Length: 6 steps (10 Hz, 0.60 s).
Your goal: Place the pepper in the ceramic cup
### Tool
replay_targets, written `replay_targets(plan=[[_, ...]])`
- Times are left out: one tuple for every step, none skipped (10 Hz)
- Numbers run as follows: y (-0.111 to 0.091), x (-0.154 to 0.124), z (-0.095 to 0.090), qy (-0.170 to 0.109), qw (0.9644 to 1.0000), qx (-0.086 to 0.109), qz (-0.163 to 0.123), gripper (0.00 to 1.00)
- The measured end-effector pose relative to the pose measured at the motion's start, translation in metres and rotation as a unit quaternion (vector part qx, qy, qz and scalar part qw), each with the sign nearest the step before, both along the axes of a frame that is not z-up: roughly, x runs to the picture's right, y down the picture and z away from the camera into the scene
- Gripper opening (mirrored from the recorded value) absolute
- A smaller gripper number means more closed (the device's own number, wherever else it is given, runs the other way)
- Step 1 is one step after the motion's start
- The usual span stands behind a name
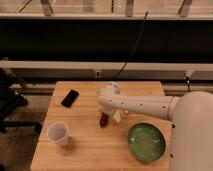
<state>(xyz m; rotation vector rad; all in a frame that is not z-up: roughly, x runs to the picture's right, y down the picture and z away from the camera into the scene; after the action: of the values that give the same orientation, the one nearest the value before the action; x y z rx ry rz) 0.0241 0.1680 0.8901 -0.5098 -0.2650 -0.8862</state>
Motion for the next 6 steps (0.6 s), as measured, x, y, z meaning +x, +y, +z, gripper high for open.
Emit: replay_targets(plan=[[-0.001,-0.002,-0.007,-0.014,0.9998,-0.009,-0.015,0.8],[-0.001,-0.005,-0.012,-0.02,0.9994,-0.015,-0.023,0.8],[-0.001,-0.006,-0.014,-0.023,0.9991,-0.02,-0.029,0.8],[0.0,-0.009,-0.018,-0.028,0.9986,-0.026,-0.037,0.8],[0.0,-0.01,-0.019,-0.031,0.9981,-0.031,-0.043,0.8],[0.001,-0.011,-0.02,-0.033,0.9978,-0.036,-0.046,0.8]])
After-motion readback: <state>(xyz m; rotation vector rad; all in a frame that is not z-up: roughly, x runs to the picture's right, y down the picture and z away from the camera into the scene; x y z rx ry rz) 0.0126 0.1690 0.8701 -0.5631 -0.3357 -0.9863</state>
